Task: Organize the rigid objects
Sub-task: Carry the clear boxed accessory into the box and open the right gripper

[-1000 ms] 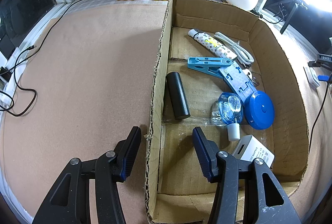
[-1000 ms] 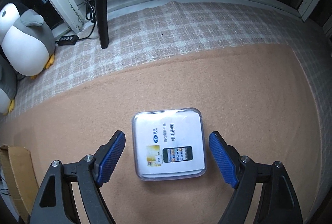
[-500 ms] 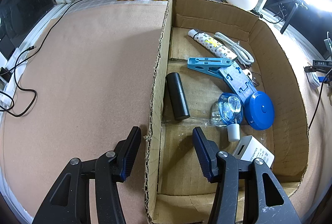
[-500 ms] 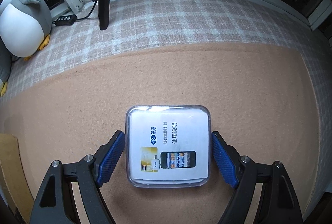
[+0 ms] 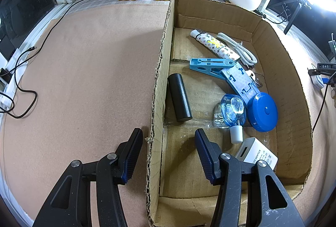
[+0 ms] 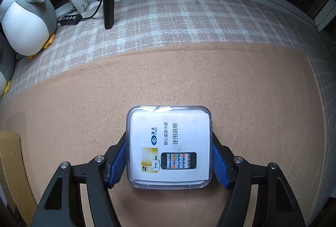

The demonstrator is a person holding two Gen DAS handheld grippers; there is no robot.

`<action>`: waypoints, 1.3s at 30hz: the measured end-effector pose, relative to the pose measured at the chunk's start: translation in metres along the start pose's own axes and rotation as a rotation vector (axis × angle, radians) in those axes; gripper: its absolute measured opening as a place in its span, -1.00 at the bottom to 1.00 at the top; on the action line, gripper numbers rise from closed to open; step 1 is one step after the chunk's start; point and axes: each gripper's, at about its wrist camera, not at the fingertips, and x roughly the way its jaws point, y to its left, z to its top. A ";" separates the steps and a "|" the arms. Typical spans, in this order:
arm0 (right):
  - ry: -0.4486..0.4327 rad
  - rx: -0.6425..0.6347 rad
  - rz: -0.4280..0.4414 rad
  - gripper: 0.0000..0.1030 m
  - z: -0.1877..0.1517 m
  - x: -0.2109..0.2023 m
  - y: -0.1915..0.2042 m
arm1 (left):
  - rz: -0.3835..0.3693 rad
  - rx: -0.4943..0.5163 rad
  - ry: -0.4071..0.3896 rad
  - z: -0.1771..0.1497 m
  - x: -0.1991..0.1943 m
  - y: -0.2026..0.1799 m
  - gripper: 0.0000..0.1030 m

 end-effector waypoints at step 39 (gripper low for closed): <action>-0.144 -0.670 0.358 0.28 -0.145 -0.134 0.268 | -0.006 -0.004 -0.006 -0.001 0.000 0.002 0.08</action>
